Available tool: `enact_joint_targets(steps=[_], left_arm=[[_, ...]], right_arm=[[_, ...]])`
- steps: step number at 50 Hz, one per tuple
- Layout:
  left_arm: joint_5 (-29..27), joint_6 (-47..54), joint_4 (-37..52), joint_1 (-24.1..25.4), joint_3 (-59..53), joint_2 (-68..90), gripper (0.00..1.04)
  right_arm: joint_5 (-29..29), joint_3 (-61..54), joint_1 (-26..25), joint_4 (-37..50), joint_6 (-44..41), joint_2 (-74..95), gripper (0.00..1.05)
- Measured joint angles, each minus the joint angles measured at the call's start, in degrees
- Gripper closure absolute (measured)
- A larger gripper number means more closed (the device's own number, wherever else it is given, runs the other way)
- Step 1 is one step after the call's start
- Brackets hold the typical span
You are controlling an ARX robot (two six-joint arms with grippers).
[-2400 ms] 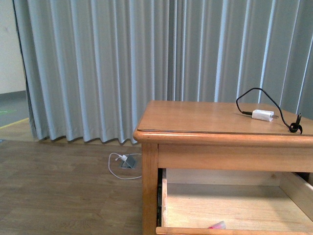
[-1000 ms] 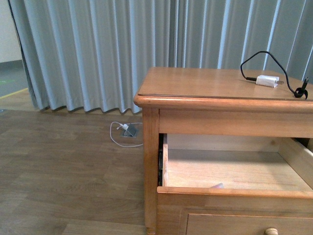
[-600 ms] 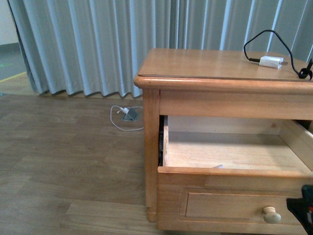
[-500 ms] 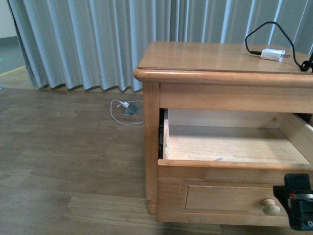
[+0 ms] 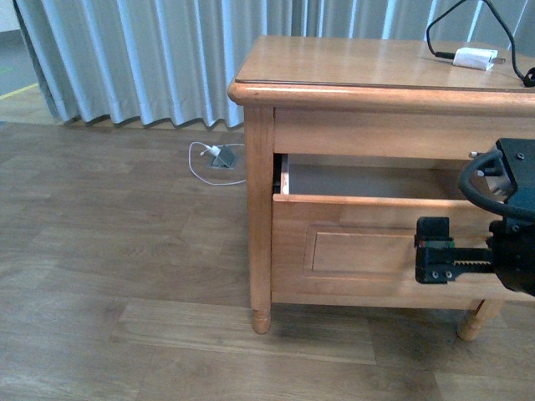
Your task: Place pink marker in drawer with both arms
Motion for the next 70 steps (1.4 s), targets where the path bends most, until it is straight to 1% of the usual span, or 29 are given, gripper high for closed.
enact_joint_targets(steps=[16, 40, 61, 64, 70], left_arm=[[0.0, 0.0, 0.0, 0.0, 0.0, 0.0, 0.06], [0.0, 0.0, 0.0, 0.0, 0.0, 0.0, 0.06], [0.0, 0.0, 0.0, 0.0, 0.0, 0.0, 0.06], [0.0, 0.0, 0.0, 0.0, 0.0, 0.0, 0.06], [0.0, 0.0, 0.0, 0.0, 0.0, 0.0, 0.06]], right_arm=[[3.6, 11.1, -0.2, 3.3, 0.1, 9.2, 0.08], [7.0, 21.0, -1.9, 4.2, -0.2, 17.0, 0.08], [6.7, 21.8, -2.1, 2.4, -0.8, 16.7, 0.08], [7.4, 20.9, -2.0, 2.0, -1.5, 15.8, 0.08], [6.6, 16.5, -1.9, 0.7, -1.6, 11.8, 0.08]])
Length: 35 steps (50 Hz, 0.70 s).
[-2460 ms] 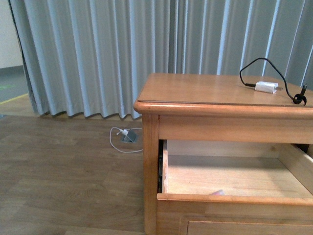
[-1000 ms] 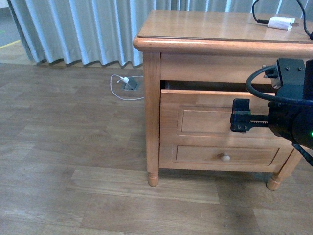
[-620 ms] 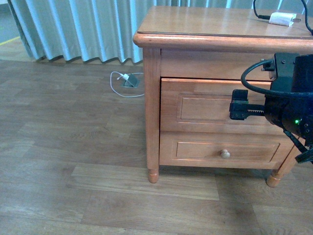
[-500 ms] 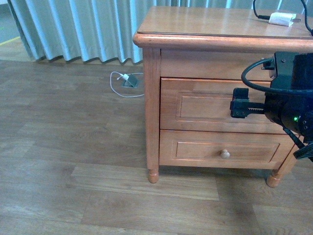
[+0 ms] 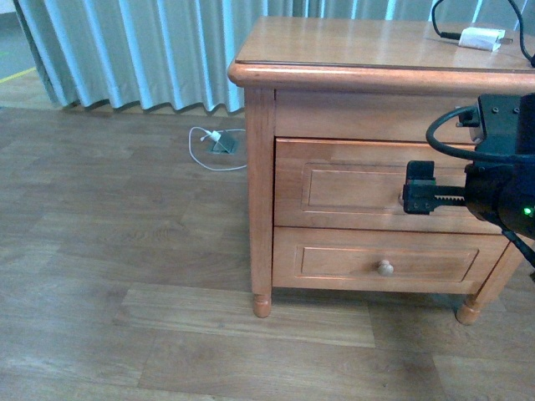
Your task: Place pink marker in drawer with both arms
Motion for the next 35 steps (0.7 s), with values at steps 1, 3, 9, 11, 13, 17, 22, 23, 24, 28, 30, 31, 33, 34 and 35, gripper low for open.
enact_joint_targets(steps=[1, 3, 9, 11, 13, 17, 22, 23, 24, 28, 30, 31, 33, 34, 35], left_arm=[[0.0, 0.0, 0.0, 0.0, 0.0, 0.0, 0.06], [0.0, 0.0, 0.0, 0.0, 0.0, 0.0, 0.06], [0.0, 0.0, 0.0, 0.0, 0.0, 0.0, 0.06], [0.0, 0.0, 0.0, 0.0, 0.0, 0.0, 0.06], [0.0, 0.0, 0.0, 0.0, 0.0, 0.0, 0.06], [0.0, 0.0, 0.0, 0.0, 0.0, 0.0, 0.06], [0.0, 0.0, 0.0, 0.0, 0.0, 0.0, 0.06], [0.0, 0.0, 0.0, 0.0, 0.0, 0.0, 0.06], [0.0, 0.0, 0.0, 0.0, 0.0, 0.0, 0.06], [0.0, 0.0, 0.0, 0.0, 0.0, 0.0, 0.06], [0.0, 0.0, 0.0, 0.0, 0.0, 0.0, 0.06], [0.0, 0.0, 0.0, 0.0, 0.0, 0.0, 0.06], [0.0, 0.0, 0.0, 0.0, 0.0, 0.0, 0.06], [0.0, 0.0, 0.0, 0.0, 0.0, 0.0, 0.06], [0.0, 0.0, 0.0, 0.0, 0.0, 0.0, 0.06]], right_arm=[[-0.1, -1.5, 0.1, -0.8, 0.0, -1.7, 0.08], [-0.6, -4.1, 0.2, -2.0, 0.1, -4.9, 0.08], [-2.1, -10.1, 0.8, -5.2, 0.6, -13.7, 0.08], [-2.5, -12.4, 1.0, -6.6, 0.9, -17.4, 0.08], [-3.2, -14.8, 1.3, -8.2, 1.7, -21.3, 0.08], [-4.2, -18.7, 1.7, -12.0, 2.7, -28.6, 0.08], [-5.6, -22.6, 2.4, -17.9, 3.4, -38.9, 0.08], [-5.9, -23.3, 2.5, -19.2, 3.5, -41.3, 0.08], [-6.3, -24.0, 2.7, -20.7, 3.6, -43.7, 0.08], [-7.9, -26.2, 3.4, -27.4, 3.8, -54.1, 0.08], [-8.4, -26.9, 3.8, -30.2, 3.8, -58.1, 0.08], [-8.9, -27.4, 4.0, -32.9, 3.8, -61.9, 0.08], [-9.7, -28.2, 4.7, -38.5, 3.7, -69.1, 0.08], [-10.1, -28.5, 4.9, -41.1, 3.7, -72.4, 0.08], [-10.1, -28.6, 5.0, -42.8, 3.8, -74.5, 0.08]])
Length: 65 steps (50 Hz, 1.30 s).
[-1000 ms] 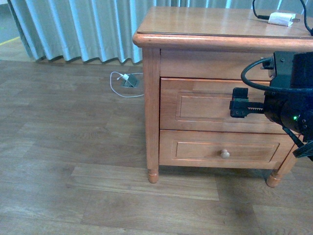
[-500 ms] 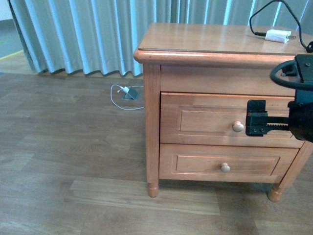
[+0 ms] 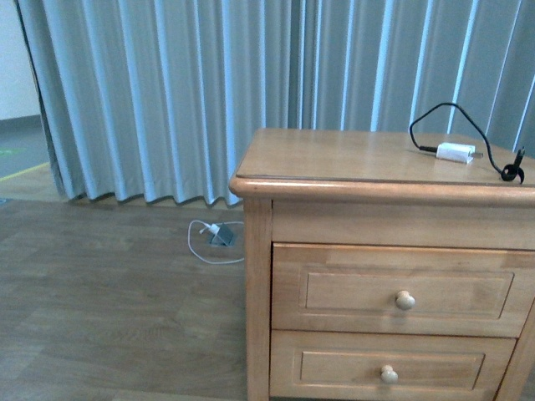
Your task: Place pink marker in drawer with both arms
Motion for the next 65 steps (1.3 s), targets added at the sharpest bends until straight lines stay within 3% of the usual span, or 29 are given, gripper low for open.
enact_joint_targets(steps=[7, 23, 26, 29, 36, 41, 45, 65], left_arm=[[0.0, 0.0, 0.0, 0.0, 0.0, 0.0, 0.06], [0.0, 0.0, 0.0, 0.0, 0.0, 0.0, 0.06], [0.0, 0.0, 0.0, 0.0, 0.0, 0.0, 0.06], [0.0, 0.0, 0.0, 0.0, 0.0, 0.0, 0.06], [0.0, 0.0, 0.0, 0.0, 0.0, 0.0, 0.06], [0.0, 0.0, 0.0, 0.0, 0.0, 0.0, 0.06], [0.0, 0.0, 0.0, 0.0, 0.0, 0.0, 0.06], [0.0, 0.0, 0.0, 0.0, 0.0, 0.0, 0.06]], right_arm=[[-1.6, -0.3, 0.3, -10.7, 1.0, -12.3, 0.08], [-0.6, -0.8, 0.6, -10.6, 1.3, -14.5, 0.09], [10.1, -6.7, 2.0, 2.9, -2.5, -17.2, 0.22], [12.7, -10.4, 1.2, 9.4, -4.2, -19.2, 0.33], [10.6, -15.0, -1.5, 11.6, -5.8, -22.9, 0.58], [8.3, -18.6, -3.9, 11.6, -6.3, -25.8, 0.85], [1.9, -20.4, -9.6, 11.4, -6.6, -28.4, 1.04], [1.6, -25.4, -10.9, 8.2, -6.6, -36.7, 1.03]])
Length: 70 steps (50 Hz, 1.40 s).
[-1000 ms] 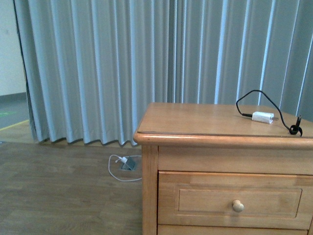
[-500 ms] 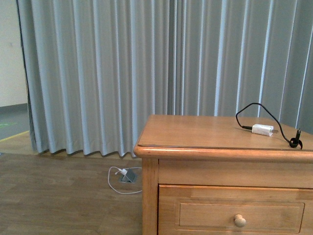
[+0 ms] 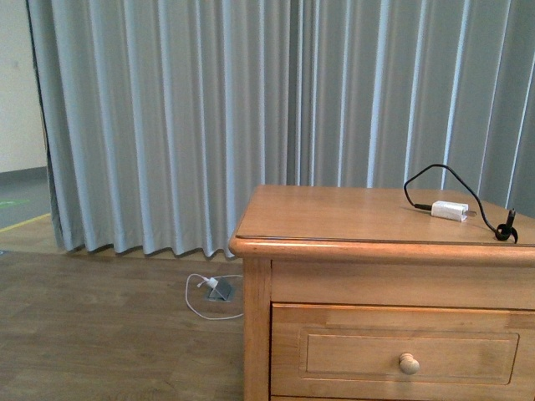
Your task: Place pink marker in drawer with both arms
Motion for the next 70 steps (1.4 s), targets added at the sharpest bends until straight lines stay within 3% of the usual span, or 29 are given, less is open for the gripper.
enact_joint_targets(steps=[5, 11, 32, 37, 57, 70], left_arm=[[0.0, 0.0, 0.0, 0.0, 0.0, 0.0, 0.06], [-0.1, 0.0, 0.0, 0.0, 0.0, 0.0, 0.06], [0.0, 0.0, 0.0, 0.0, 0.0, 0.0, 0.06], [0.0, 0.0, 0.0, 0.0, 0.0, 0.0, 0.06], [0.0, 0.0, 0.0, 0.0, 0.0, 0.0, 0.06], [0.0, 0.0, 0.0, 0.0, 0.0, 0.0, 0.06]], right_arm=[[0.0, -0.5, 0.0, -0.9, 0.0, -1.4, 1.03], [-0.2, -2.4, 0.0, -9.4, -0.1, -10.2, 1.03], [-0.1, -2.4, 0.0, -9.4, -0.1, -11.8, 1.02], [-0.1, -2.4, 0.0, -9.4, -0.1, -11.8, 0.78], [0.0, -2.4, 0.0, -9.4, -0.1, -11.8, 0.07], [-0.1, -2.4, 0.0, -9.4, -0.1, -11.8, 0.08]])
